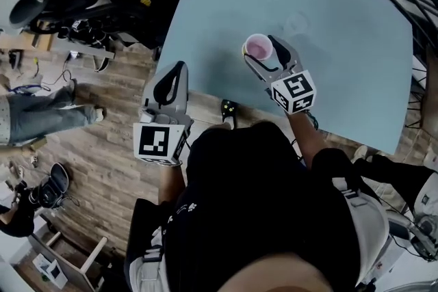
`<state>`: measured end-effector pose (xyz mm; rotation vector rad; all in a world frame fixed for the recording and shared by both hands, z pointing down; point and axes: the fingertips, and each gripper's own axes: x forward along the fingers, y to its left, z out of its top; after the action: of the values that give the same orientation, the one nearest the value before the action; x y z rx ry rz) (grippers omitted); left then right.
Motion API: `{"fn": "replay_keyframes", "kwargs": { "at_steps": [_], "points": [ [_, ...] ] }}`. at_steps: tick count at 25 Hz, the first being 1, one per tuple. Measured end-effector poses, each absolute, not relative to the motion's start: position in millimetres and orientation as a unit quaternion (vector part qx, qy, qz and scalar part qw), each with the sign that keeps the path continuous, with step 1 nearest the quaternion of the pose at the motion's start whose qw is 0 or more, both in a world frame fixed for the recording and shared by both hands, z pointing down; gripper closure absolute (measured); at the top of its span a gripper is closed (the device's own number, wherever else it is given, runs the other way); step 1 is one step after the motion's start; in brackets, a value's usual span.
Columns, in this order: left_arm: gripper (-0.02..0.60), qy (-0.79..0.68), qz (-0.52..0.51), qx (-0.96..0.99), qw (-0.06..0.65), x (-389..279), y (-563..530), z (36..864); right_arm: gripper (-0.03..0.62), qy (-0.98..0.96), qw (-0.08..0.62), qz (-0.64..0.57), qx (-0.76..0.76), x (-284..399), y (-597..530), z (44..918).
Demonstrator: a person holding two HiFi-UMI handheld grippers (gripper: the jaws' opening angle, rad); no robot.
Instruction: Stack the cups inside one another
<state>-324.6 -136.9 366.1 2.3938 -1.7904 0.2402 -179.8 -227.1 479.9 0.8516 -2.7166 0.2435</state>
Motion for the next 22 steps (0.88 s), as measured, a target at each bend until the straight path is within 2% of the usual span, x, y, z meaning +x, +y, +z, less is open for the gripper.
{"fn": "replay_keyframes", "kwargs": {
  "at_steps": [22],
  "points": [
    [0.594, -0.575, 0.090, 0.810, 0.073, -331.9, -153.4, 371.8, 0.246, -0.924, 0.205, 0.094, 0.310, -180.7, -231.8, 525.9]
  ]
}}
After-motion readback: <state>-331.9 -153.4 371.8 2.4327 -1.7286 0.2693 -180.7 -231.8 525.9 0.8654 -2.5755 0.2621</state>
